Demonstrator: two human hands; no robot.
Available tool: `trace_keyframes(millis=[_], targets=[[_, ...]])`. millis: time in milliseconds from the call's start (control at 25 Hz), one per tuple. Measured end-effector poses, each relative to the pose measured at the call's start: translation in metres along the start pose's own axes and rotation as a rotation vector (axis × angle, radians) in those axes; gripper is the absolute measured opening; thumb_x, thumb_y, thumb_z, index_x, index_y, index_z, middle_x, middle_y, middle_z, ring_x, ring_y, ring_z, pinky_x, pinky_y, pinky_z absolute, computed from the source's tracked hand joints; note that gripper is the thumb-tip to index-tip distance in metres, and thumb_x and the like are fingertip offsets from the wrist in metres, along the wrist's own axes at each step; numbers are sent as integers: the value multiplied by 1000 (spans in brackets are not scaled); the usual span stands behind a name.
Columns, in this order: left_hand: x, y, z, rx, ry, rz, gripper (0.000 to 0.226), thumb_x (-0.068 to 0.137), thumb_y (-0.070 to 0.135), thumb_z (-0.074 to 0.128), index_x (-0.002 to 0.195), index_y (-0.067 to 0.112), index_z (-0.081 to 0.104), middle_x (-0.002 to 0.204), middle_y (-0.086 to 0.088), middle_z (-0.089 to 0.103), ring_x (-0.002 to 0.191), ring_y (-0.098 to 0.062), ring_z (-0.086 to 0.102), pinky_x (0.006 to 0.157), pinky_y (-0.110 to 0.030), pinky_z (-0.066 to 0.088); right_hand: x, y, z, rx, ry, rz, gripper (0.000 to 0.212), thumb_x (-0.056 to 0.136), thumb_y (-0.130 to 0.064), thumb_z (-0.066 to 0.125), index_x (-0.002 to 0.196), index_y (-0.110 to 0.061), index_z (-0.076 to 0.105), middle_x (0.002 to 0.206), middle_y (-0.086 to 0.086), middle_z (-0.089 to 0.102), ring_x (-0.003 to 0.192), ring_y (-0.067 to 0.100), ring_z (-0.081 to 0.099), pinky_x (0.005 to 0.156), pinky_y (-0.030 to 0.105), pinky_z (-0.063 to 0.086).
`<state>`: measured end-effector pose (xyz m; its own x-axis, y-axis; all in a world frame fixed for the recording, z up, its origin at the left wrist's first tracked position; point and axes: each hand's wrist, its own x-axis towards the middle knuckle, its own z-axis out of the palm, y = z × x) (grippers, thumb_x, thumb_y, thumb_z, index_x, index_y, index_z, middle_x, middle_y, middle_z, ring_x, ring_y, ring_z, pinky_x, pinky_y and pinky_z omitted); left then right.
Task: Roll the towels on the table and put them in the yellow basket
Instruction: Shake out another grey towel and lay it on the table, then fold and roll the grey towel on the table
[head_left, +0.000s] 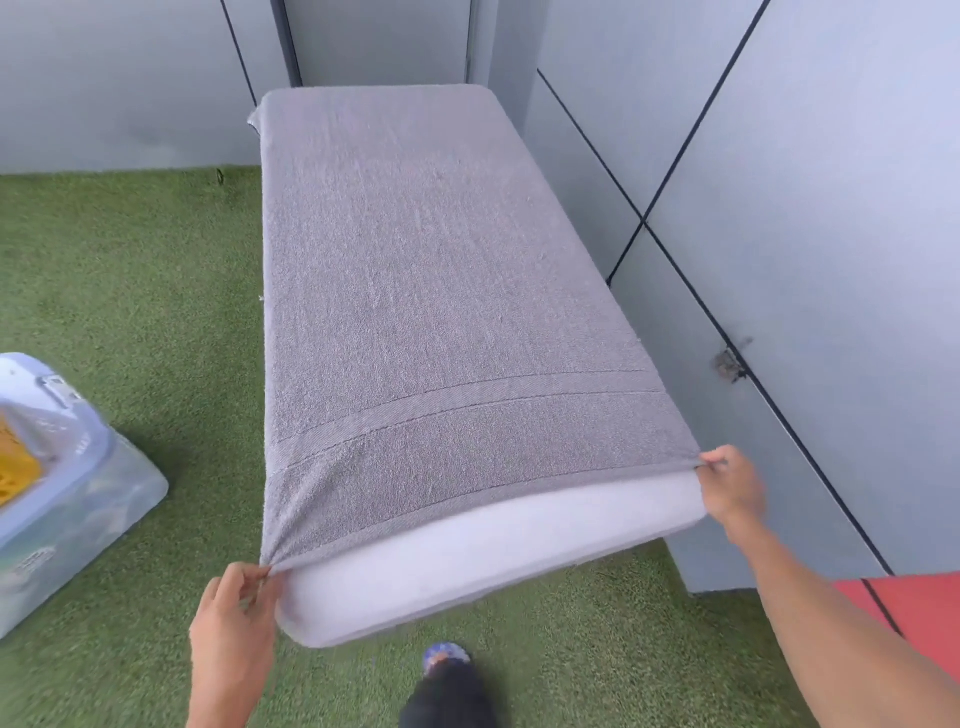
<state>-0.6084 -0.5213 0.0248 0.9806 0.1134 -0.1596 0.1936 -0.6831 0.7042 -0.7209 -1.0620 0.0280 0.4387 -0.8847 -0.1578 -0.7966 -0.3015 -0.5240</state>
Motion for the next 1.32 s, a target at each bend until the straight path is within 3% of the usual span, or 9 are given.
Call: trace_keyframes(millis=[120,280,400,520,680,840,1000,1200,1320], targets=[[7,21,7,318,-12,126,22,83,9,68,100,20,61,109,-8,51,102,-33,46,84,-47,43,-14,-15,0,-304,11,-397,26,81,-7,67,105,-16,63,105,10,64,101,35,58,85,43,46],[-1,57,40,475,-20,425,24,80,10,65,99,25,69,101,2,58,95,-23,50,76,-38,46,-19,-28,10,-353,-79,-678,36,75,-7,73,105,-26,67,110,-1,58,104,27,54,92,39,39],[-11,66,49,403,-61,357,28,77,5,76,96,26,71,92,11,59,87,-16,52,60,-29,43,-17,-27,9,-292,-176,-774,31,77,-9,75,103,-25,70,108,-6,59,99,20,54,86,33,40],[-26,58,44,345,-37,331,18,82,13,70,93,27,69,89,17,57,82,-10,49,57,-28,44,-4,-11,-7,-242,-242,-874,22,84,-11,70,103,-22,69,101,-11,57,95,12,51,84,26,39],[-41,37,34,365,-46,416,17,88,40,44,99,36,57,92,17,52,80,-10,48,65,-35,51,8,8,-25,-250,-243,-905,18,86,-7,66,99,-18,68,101,-11,58,97,8,49,83,21,36],[-41,41,24,430,-72,358,47,72,-11,69,103,24,66,100,10,56,85,-12,47,69,-33,49,12,4,-24,-268,-265,-807,20,85,-3,66,100,-16,68,100,-9,61,98,11,50,81,26,42],[-27,26,6,511,-194,446,64,55,-23,72,103,19,64,102,13,56,88,-11,52,69,-32,53,12,12,-35,-287,-340,-783,14,88,-6,63,93,-18,68,89,-13,59,92,16,57,78,27,42],[-16,36,5,416,-216,445,35,72,-16,69,92,13,68,87,13,56,76,-11,52,64,-23,42,3,8,-42,-291,-378,-772,15,90,-11,61,96,-24,65,93,-14,58,92,7,50,80,26,41],[-12,38,-3,373,-315,334,31,86,-7,60,93,22,67,87,15,59,76,-7,56,63,-18,41,11,10,-43,-305,-446,-718,22,89,-8,63,87,-29,60,87,-18,58,87,10,50,77,28,39]])
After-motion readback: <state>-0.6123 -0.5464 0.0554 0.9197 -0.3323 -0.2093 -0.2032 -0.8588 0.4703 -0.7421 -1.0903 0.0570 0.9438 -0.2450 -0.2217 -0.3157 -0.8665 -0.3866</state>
